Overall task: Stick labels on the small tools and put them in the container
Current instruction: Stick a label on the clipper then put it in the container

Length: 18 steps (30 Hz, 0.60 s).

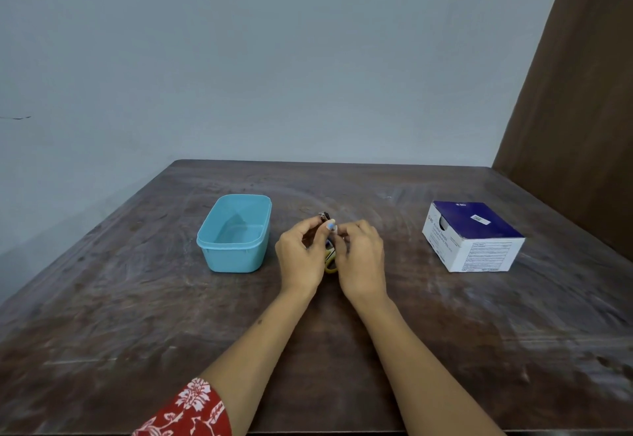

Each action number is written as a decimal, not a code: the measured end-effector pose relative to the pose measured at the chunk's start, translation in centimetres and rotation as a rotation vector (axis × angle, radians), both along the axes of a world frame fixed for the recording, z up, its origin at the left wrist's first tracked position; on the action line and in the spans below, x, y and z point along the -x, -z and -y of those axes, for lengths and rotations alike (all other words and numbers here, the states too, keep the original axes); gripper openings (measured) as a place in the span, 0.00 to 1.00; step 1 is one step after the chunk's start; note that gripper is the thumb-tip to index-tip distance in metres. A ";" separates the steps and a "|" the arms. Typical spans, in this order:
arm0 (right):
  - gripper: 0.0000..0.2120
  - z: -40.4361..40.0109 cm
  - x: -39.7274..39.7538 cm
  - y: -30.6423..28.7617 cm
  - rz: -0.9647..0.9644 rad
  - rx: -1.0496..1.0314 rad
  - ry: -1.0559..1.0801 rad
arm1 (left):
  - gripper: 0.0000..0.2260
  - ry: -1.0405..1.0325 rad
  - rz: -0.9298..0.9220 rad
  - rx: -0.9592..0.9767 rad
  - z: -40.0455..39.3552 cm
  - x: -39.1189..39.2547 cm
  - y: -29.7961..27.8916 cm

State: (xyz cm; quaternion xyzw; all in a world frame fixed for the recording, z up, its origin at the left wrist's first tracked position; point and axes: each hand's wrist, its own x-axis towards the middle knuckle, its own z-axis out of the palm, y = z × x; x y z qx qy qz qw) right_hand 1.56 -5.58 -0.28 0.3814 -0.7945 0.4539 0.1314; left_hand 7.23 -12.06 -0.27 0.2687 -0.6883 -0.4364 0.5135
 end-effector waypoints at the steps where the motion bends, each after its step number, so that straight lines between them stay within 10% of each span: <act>1: 0.06 0.0 0.0 0.0 0.010 0.023 0.003 | 0.09 0.001 0.006 0.013 0.0 0.0 0.0; 18: 0.07 -0.2 0.0 -0.1 0.008 -0.059 0.037 | 0.08 0.045 0.034 0.085 -0.1 -0.1 0.0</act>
